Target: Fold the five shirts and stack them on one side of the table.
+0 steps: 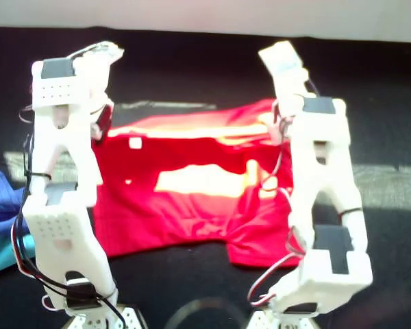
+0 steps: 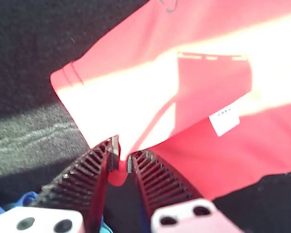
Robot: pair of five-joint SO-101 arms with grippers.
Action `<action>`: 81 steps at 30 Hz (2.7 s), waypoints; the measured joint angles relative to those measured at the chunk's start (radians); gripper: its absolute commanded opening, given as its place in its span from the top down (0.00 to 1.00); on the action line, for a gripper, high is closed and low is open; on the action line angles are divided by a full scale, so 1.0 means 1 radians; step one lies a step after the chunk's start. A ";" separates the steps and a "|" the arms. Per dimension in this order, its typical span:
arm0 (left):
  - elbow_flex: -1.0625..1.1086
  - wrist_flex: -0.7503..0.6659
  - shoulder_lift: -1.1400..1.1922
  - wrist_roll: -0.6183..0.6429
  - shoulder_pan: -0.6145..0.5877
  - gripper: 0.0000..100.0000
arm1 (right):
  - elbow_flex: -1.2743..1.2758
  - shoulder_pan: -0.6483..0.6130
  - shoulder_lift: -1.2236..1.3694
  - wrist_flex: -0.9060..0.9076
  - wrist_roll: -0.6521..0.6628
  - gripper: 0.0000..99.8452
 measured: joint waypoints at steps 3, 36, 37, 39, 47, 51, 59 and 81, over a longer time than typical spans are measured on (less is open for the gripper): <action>0.054 0.015 -0.028 -0.002 -0.012 0.99 | 0.026 0.000 -0.089 0.075 0.000 0.99; 1.464 -0.427 -0.908 -0.132 -0.020 0.99 | 1.142 0.083 -1.157 0.120 0.101 0.99; 1.464 -0.428 -0.908 -0.132 -0.020 0.99 | 1.142 0.083 -1.178 0.140 0.110 0.99; 1.464 -0.430 -0.908 -0.132 -0.020 0.99 | 1.140 0.083 -1.221 0.181 0.120 0.99; 1.415 -0.388 -0.908 -0.132 -0.063 0.99 | 1.059 0.083 -1.313 0.318 0.126 0.99; 1.413 -0.377 -0.908 -0.132 -0.072 0.99 | 1.086 0.083 -1.315 0.298 0.126 0.99; 1.498 -0.377 -0.908 -0.132 -0.044 0.99 | 1.263 0.083 -1.316 0.195 0.126 0.99; 1.094 -0.158 -0.908 -0.132 -0.094 0.84 | 0.919 0.083 -1.320 0.302 0.216 0.77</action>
